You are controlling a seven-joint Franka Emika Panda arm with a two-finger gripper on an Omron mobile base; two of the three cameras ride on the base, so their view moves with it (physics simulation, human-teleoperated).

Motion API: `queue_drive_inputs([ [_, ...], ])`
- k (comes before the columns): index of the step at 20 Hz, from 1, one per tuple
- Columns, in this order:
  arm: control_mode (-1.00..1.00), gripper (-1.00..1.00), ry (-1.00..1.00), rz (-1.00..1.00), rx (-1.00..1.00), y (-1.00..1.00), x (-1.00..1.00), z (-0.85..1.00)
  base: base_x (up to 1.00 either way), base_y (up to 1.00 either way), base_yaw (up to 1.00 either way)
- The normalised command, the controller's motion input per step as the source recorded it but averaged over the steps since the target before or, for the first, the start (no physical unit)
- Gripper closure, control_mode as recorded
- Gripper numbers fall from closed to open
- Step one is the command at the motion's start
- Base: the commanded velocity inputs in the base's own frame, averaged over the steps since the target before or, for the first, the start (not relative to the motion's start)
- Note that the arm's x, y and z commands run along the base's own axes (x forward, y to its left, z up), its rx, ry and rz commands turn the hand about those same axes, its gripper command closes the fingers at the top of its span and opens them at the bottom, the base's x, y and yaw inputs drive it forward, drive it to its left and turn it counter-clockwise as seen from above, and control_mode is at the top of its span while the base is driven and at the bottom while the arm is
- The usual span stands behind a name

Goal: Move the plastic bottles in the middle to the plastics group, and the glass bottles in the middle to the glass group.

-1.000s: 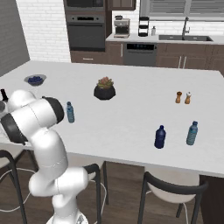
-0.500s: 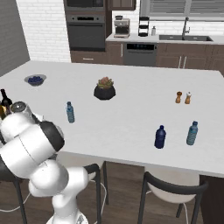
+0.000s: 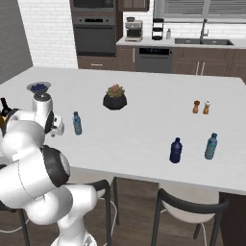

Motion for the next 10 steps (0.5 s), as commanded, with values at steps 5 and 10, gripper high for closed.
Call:
queue_drive_inputs([
  [5,-1.00,-1.00,0.06,0.00,-0.26,-0.11,0.47,0.00,0.00,0.00,0.00],
  [10,-1.00,-1.00,-0.10,0.00,-0.06,-0.17,0.50,-0.10,0.00,0.00,0.00],
])
